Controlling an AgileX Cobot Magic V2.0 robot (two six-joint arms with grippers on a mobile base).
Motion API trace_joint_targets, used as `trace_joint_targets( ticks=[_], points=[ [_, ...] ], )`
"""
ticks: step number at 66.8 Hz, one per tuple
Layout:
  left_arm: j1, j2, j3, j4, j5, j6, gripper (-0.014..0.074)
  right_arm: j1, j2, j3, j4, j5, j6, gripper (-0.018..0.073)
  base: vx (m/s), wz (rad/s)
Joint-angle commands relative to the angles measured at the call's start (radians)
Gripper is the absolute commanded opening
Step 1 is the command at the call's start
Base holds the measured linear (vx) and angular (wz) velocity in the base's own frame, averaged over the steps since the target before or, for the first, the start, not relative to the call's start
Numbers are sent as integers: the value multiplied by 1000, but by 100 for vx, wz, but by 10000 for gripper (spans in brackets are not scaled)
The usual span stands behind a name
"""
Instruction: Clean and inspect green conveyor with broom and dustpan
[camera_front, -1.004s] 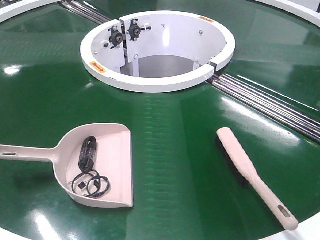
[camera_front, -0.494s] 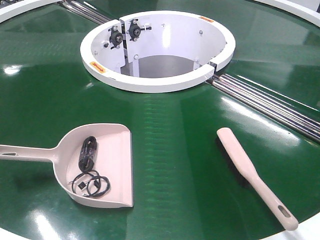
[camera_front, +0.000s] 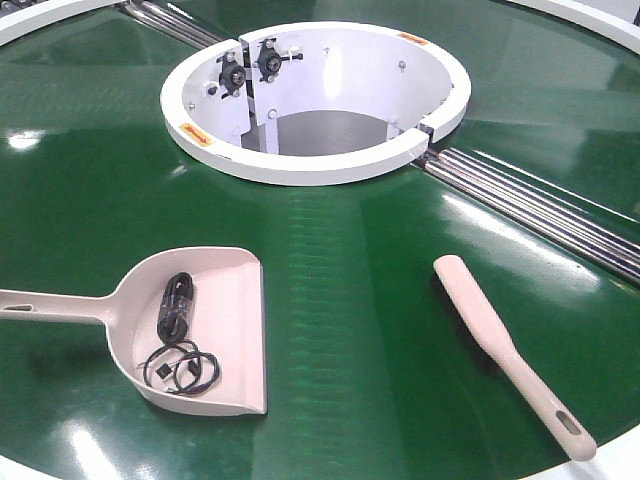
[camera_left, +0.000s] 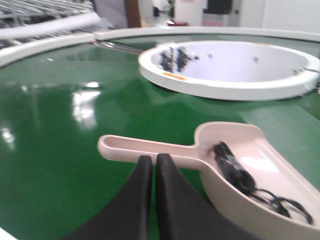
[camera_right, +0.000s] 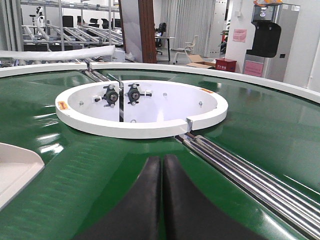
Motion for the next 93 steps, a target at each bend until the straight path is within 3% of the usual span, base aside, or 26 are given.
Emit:
trace_joint_targets(
  ticks=[1,13,27,79,88,93],
  points=[
    [35,-51,23,-11,-157,-11,-7,-4,15,-26,-2,-80,-5,-8,0,0],
    [61,-65,20,-11,-136,-8,-7,-4,15,-26,-2,-75,-5,-8,0,0],
    [15,-65,20,-11,-134,-8,-7,-4,15,-26,-2,-74,-5,-8,0,0],
    [14,-64,19,-11,-134,-8,-6,-4,15,-26,-2,-73,-7,-8,0,0],
    [14,-64,19,-11,-134,-8,-6,-21,15,-23,-101,-48,-44,-8,0,0],
    [14,-64,19,-11,-134,-8,-6,-77,15,6,-106,-76,-38,-8,0,0]
  ],
)
